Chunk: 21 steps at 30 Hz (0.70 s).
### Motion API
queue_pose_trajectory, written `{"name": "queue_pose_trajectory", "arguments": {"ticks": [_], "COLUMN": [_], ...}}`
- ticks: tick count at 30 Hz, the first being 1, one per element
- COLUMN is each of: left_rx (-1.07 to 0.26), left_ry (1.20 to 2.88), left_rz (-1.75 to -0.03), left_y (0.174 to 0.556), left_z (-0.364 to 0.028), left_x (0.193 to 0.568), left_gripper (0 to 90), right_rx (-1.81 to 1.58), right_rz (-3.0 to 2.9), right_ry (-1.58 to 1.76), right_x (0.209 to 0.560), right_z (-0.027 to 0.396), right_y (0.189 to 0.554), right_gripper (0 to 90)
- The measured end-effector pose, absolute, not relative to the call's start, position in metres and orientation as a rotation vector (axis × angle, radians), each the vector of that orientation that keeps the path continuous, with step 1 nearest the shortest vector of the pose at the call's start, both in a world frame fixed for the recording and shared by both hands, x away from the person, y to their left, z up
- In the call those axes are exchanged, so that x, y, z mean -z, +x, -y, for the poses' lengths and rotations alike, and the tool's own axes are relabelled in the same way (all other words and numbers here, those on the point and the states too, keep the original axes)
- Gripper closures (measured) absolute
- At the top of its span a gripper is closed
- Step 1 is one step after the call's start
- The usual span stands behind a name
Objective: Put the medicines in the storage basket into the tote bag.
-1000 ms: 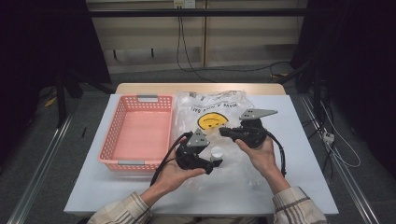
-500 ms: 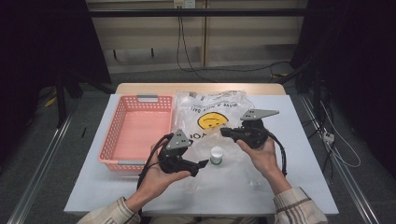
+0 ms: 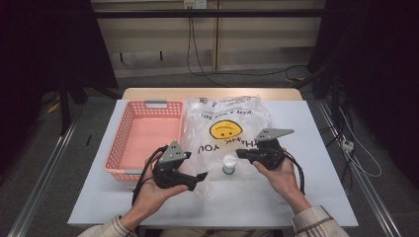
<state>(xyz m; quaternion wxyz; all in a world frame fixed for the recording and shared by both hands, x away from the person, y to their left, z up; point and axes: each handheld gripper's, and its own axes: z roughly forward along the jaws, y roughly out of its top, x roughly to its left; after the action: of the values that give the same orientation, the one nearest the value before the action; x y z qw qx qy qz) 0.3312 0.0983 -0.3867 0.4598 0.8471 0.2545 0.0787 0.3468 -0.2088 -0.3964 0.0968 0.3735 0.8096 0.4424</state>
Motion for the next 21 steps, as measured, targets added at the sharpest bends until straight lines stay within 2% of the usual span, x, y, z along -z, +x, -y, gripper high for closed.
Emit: {"name": "queue_pose_trajectory", "arguments": {"ticks": [7,8,9,12,20,21], "left_rx": [-0.201,-0.205,-0.207,-0.213,-0.214,-0.222], "left_ry": [2.078,2.077,2.074,2.080,2.082,2.083], "left_rz": [-0.636,-0.636,-0.633,-0.629,-0.625,-0.620], "left_y": [0.326,0.325,0.324,0.320,0.309,0.308], "left_z": [-0.109,-0.111,-0.112,-0.116,-0.119,-0.119], "left_x": [0.388,0.388,0.387,0.386,0.386,0.387], "left_gripper": [14.1,13.7,13.3,12.3,10.7,10.6], "right_rx": [-1.326,-1.331,-1.335,-1.331,-1.307,-1.292], "right_rz": [-2.409,-2.404,-2.391,-2.384,-2.272,-2.260], "right_ry": [1.122,1.119,1.121,1.110,1.151,1.163], "right_x": [0.403,0.403,0.402,0.398,0.386,0.386], "right_z": [0.212,0.213,0.213,0.216,0.238,0.242], "right_y": [0.341,0.340,0.339,0.334,0.308,0.304], "right_gripper": [88.9,81.5,70.2,64.3,32.6,31.9]}}
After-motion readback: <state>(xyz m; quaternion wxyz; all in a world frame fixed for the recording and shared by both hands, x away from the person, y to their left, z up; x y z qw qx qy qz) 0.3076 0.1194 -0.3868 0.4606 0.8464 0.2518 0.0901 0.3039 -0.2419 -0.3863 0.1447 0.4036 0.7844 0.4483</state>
